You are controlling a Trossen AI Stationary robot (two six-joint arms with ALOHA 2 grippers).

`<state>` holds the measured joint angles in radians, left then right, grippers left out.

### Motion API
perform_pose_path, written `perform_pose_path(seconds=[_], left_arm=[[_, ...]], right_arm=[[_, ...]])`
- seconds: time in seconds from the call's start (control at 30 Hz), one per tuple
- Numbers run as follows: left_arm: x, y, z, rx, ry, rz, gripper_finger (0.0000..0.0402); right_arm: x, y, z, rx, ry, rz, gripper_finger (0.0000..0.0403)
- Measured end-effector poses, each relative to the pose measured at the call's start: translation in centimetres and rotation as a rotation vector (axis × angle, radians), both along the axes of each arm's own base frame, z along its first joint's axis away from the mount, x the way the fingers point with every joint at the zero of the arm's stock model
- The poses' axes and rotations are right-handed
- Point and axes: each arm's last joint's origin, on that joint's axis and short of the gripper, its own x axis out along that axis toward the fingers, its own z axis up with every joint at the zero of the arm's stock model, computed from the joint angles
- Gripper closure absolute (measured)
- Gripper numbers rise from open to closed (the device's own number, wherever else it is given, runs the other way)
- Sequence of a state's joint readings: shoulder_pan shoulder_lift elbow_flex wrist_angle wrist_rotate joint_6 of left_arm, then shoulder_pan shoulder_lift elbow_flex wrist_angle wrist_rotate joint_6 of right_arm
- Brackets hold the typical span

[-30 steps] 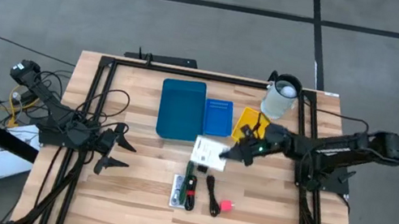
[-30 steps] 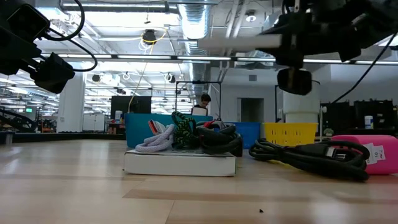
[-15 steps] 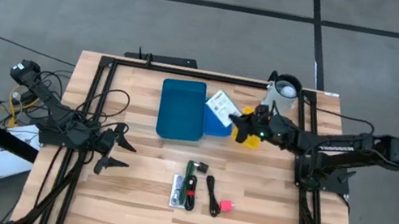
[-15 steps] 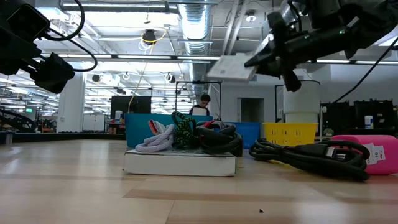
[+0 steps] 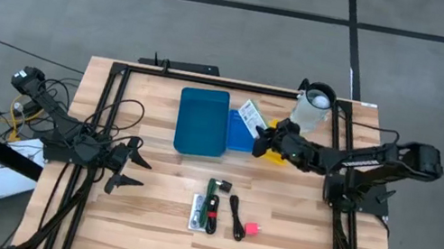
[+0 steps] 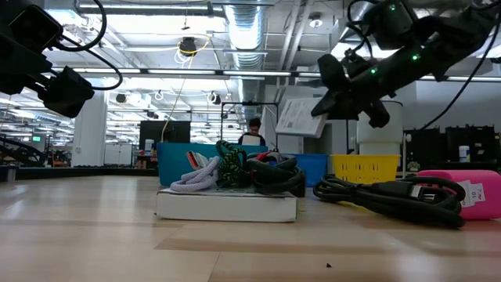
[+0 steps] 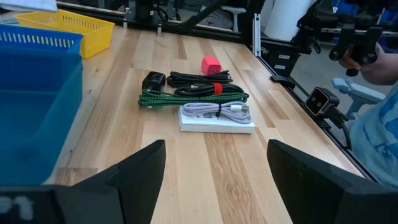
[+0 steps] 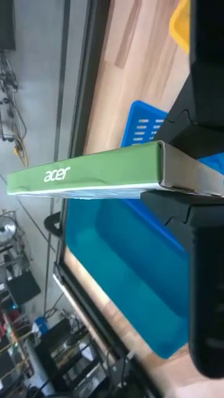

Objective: Pick and place items into bin
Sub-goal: Put the right white card reader box into the blue bin

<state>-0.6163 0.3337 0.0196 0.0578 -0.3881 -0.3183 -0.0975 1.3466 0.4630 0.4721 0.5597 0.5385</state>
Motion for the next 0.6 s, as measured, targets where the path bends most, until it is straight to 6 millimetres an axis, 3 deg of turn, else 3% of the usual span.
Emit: perform_pose_path(seconds=[0.3,0.6], left_arm=[[0.0,0.0,0.0,0.0,0.0,0.0,0.0132],[0.0,0.0,0.0,0.0,0.0,0.0,0.0132]], right_arm=[[2.8,0.4,-1.0,-0.009,0.058,0.001,0.0333],[3.2,0.6,-2.1,-0.02,0.111,-0.036,0.0333]])
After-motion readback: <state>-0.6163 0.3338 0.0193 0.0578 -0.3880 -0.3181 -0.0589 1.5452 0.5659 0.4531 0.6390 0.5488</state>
